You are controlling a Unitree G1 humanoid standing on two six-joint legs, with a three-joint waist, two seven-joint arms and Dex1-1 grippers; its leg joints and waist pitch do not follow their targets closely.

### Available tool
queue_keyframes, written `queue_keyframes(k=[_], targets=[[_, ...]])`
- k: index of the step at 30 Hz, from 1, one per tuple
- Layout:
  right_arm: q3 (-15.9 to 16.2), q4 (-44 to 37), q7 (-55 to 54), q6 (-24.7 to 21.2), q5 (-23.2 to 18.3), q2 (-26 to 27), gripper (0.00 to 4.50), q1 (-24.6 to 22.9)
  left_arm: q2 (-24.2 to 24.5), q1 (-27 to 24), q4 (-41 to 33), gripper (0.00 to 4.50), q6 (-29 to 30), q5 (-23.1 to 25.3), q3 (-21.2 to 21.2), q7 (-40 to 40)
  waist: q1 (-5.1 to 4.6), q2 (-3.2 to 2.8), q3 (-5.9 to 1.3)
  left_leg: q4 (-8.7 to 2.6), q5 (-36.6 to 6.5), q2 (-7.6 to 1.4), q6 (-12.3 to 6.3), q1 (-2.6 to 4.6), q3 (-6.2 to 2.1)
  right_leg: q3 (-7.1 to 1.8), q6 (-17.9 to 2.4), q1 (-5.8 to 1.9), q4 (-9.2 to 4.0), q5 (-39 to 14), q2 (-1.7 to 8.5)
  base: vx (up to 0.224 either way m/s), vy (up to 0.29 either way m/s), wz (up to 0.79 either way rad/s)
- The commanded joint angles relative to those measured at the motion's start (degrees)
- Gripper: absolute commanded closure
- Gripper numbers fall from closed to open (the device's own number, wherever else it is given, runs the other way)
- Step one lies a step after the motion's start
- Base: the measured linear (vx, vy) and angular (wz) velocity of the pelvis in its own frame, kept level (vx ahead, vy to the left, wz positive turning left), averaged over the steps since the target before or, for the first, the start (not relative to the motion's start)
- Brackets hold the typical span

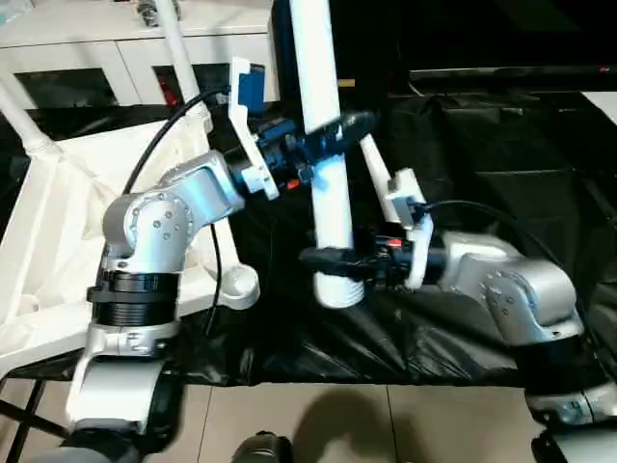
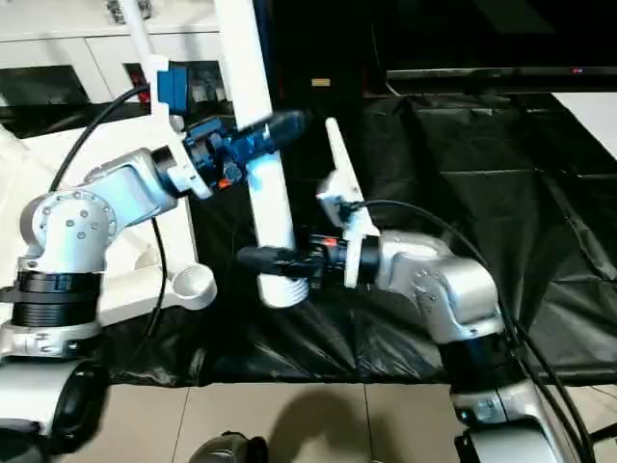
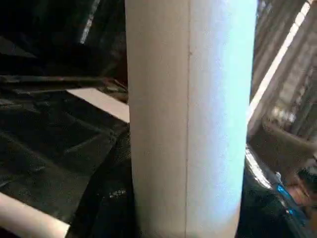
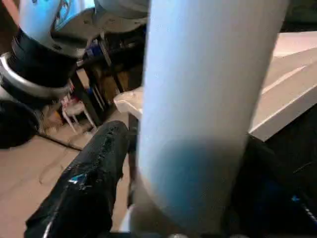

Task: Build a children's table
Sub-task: Pick table leg

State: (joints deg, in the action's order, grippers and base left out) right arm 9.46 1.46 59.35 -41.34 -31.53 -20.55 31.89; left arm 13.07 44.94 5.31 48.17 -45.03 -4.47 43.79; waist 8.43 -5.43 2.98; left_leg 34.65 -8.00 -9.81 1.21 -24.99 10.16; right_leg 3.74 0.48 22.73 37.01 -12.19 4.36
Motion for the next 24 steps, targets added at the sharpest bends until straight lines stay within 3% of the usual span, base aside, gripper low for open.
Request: queue_keyframes(k=[1, 7, 22, 24], targets=[[0.8, 0.4, 1.2, 0.8, 0.7, -0.5, 1.43, 0.8, 0.8, 0.1, -1.4, 2.69, -0.7, 0.7, 0.7, 1.4, 0.17, 1.04, -4.4, -3.75, -13.7, -3.26, 0.88, 2.66, -1.55, -2.72, -9.3, -1.68, -5.21, -13.0, 4.45, 0.0, 0.0, 0.0], [1.8, 1.6, 4.8, -0.3, 0.0, -2.1, 1.43, 1.9, 2.1, 0.0, -2.2, 2.69, -0.5, 1.1, 3.4, 5.4, 0.24, 1.16, -4.51, -3.59, -12.6, -3.15, -0.02, 2.42, -1.52, -2.6, -10.3, -1.99, -4.86, -10.4, 4.31, 0.0, 0.0, 0.0], [3.3, 4.0, 7.3, -2.9, -0.4, -2.2, 1.43, 2.8, 1.0, 0.4, -1.8, 2.69, -1.6, 1.3, 4.4, 5.9, 0.36, 1.29, -4.63, -3.3, -11.5, -3.16, -0.76, 2.39, -1.44, -2.52, -11.4, -2.09, -4.71, -9.5, 4.34, 0.0, 0.0, 0.0], [3.3, 4.1, 7.3, -3.1, -0.4, -2.1, 1.7, 2.8, 0.9, 0.5, -1.7, 2.69, -1.6, 1.3, 4.4, 6.0, 0.33, 1.3, -4.61, -3.34, -11.9, -3.17, -0.64, 2.43, -1.47, -2.51, -11.3, -2.05, -4.71, -9.9, 4.32, 0.0, 0.0, 0.0]])
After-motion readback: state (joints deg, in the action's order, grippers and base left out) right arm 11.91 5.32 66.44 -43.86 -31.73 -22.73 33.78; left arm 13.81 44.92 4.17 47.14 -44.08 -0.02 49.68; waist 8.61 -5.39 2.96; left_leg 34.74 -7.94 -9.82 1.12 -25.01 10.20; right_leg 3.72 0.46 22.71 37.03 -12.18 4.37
